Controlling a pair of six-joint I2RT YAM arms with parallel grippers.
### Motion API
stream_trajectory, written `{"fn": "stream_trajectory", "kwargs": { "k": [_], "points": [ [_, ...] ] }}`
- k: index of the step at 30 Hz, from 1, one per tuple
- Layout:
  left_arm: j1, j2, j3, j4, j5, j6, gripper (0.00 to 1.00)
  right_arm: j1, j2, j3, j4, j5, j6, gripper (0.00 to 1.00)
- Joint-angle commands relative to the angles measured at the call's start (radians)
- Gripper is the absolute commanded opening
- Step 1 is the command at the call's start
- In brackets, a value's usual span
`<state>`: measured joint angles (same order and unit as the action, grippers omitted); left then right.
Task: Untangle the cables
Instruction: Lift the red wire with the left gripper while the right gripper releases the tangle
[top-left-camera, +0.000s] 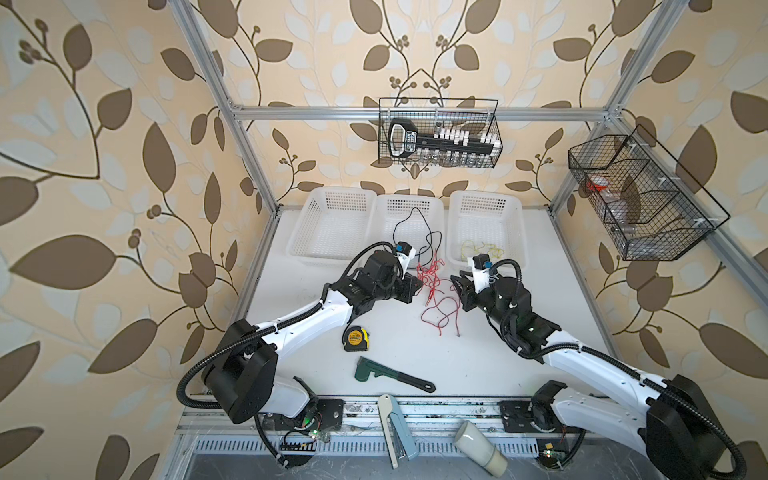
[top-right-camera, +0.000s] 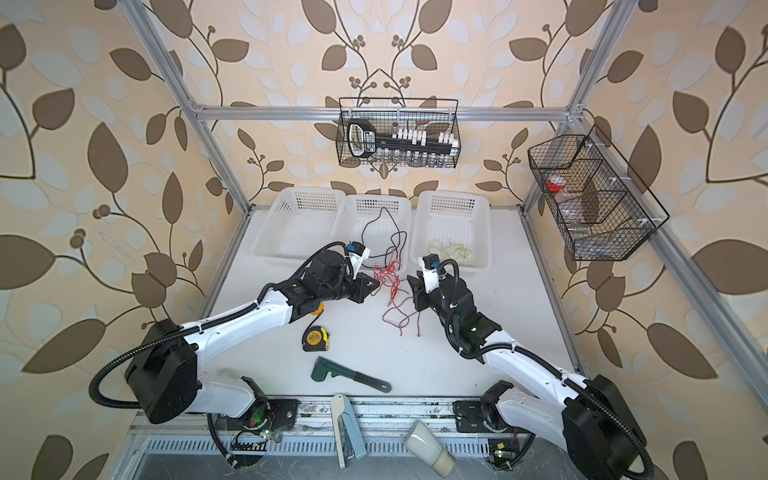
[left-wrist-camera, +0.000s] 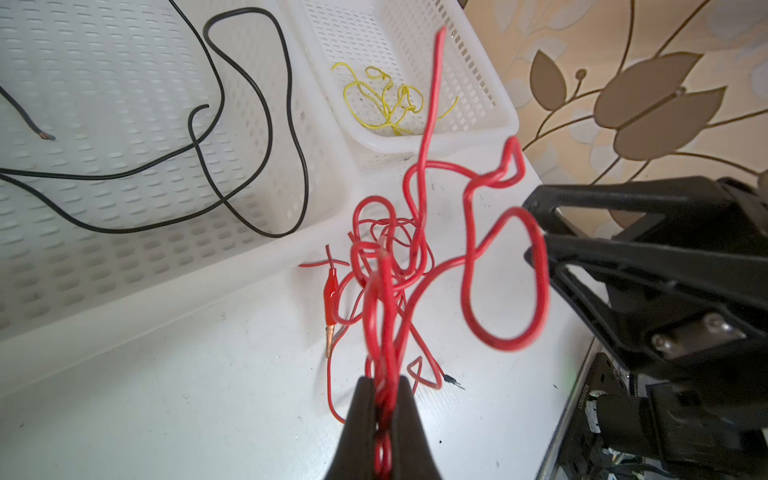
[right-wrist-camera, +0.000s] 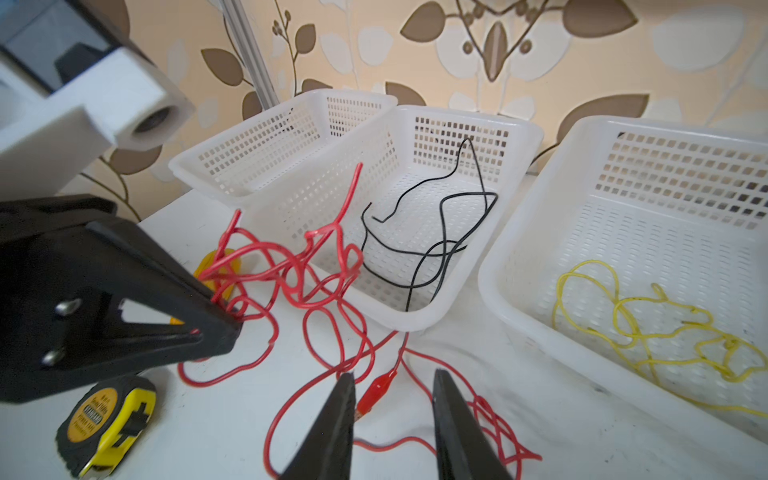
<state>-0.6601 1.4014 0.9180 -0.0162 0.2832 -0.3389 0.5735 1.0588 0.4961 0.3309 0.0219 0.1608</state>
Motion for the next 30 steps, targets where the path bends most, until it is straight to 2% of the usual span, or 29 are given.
{"fn": "stream_trajectory", "kwargs": {
  "k": [1,16,19,26,30],
  "points": [
    [0.003,-0.04,0.018,0.013,-0.001,0.028,0.0,0.009,-0.015,-0.042,0.012,-0.161,0.029,0.33],
    [0.003,-0.074,0.025,0.032,0.025,0.002,0.0,0.065,0.203,-0.012,0.176,-0.188,0.217,0.33],
    [0.004,-0.082,0.027,0.037,0.032,-0.001,0.0,0.072,0.23,-0.005,0.18,-0.17,0.224,0.27],
    [0.003,-0.096,0.029,0.042,0.035,-0.005,0.0,0.072,0.236,-0.004,0.152,-0.107,0.221,0.0],
    [0.004,-0.113,0.034,0.019,0.018,0.007,0.0,0.071,0.221,-0.006,0.11,-0.046,0.2,0.0]
  ]
}}
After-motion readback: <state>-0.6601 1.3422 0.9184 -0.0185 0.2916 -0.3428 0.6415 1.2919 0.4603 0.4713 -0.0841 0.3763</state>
